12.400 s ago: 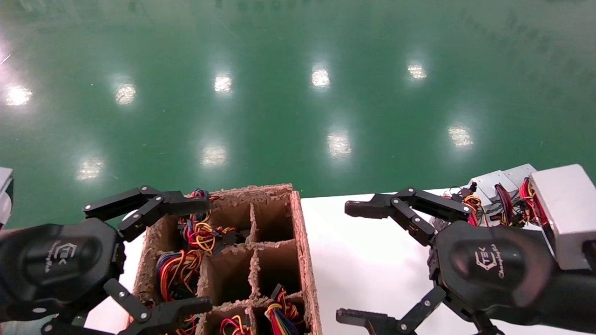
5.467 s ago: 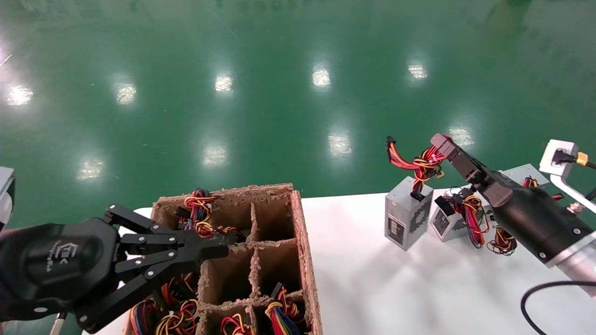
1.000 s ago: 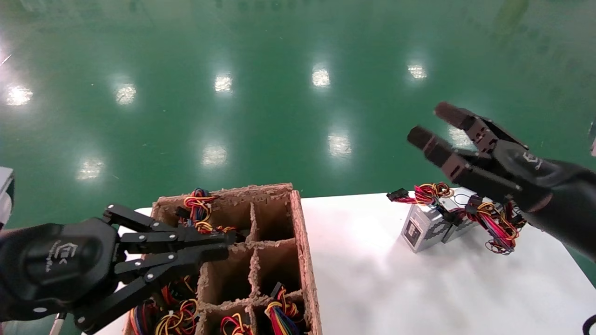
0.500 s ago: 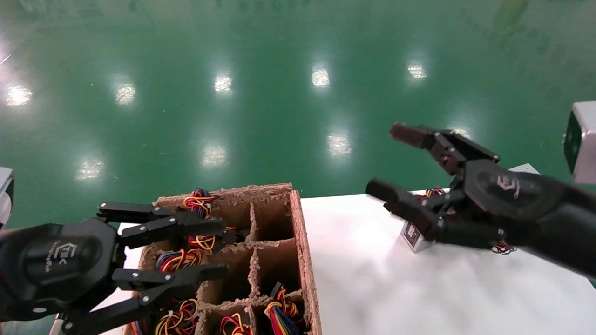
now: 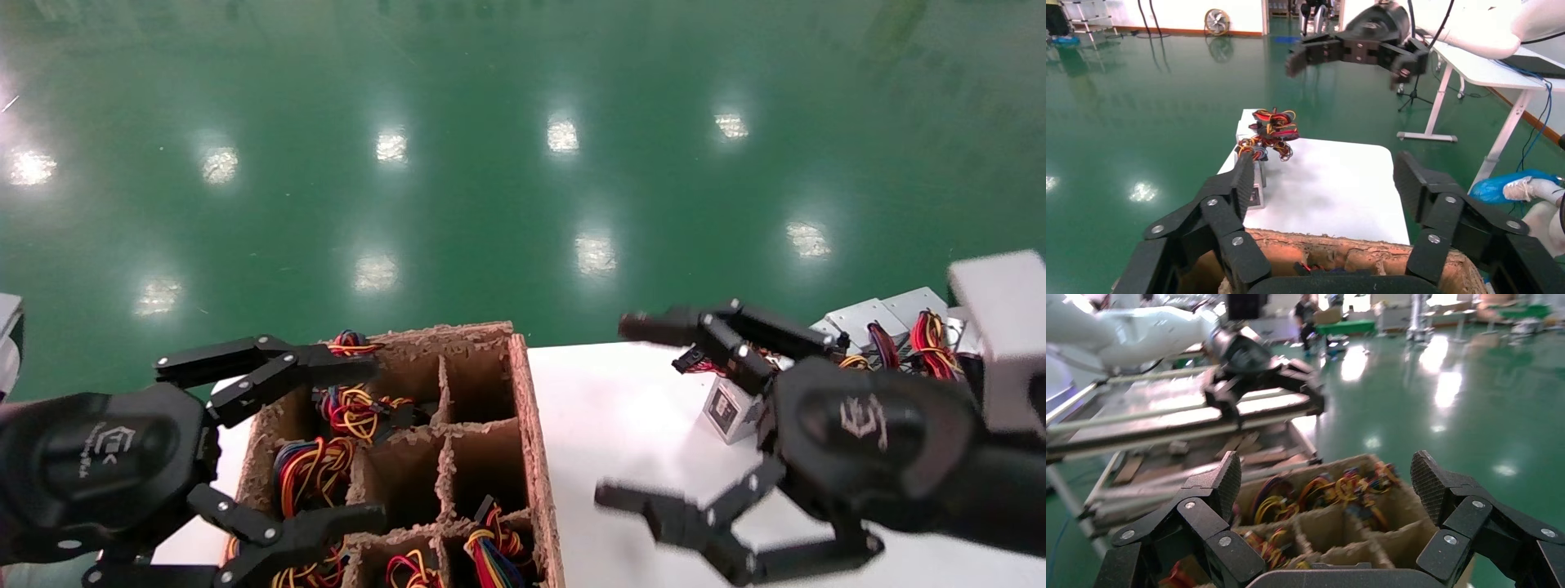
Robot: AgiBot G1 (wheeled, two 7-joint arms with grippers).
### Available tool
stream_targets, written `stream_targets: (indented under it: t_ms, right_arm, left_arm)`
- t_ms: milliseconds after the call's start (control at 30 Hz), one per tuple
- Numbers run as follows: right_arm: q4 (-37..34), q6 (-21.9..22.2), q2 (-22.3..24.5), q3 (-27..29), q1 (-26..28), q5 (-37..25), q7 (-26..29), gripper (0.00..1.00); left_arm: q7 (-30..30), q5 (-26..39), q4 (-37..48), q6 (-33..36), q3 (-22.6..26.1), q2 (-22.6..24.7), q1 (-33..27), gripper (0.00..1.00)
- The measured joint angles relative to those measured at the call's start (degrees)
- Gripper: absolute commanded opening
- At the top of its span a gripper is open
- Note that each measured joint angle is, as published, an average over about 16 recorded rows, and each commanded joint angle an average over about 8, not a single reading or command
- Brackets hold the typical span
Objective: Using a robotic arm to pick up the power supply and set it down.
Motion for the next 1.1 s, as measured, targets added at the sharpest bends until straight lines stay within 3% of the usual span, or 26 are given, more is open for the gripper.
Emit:
stream_targets:
  t_ms: [367,1100]
  right_arm:
    - [1.8,-3.7,0.6,-0.8,2.1,-2.9,1.3,1.0]
    - [1.5,-3.2,0.5,-0.7,1.8,-2.4,1.2,1.0]
  left_arm:
    - [0.0,0.0,0.0,0.0,0.0,0.0,0.0,1.0]
    - [0.0,0.0,0.0,0.0,0.0,0.0,0.0,1.0]
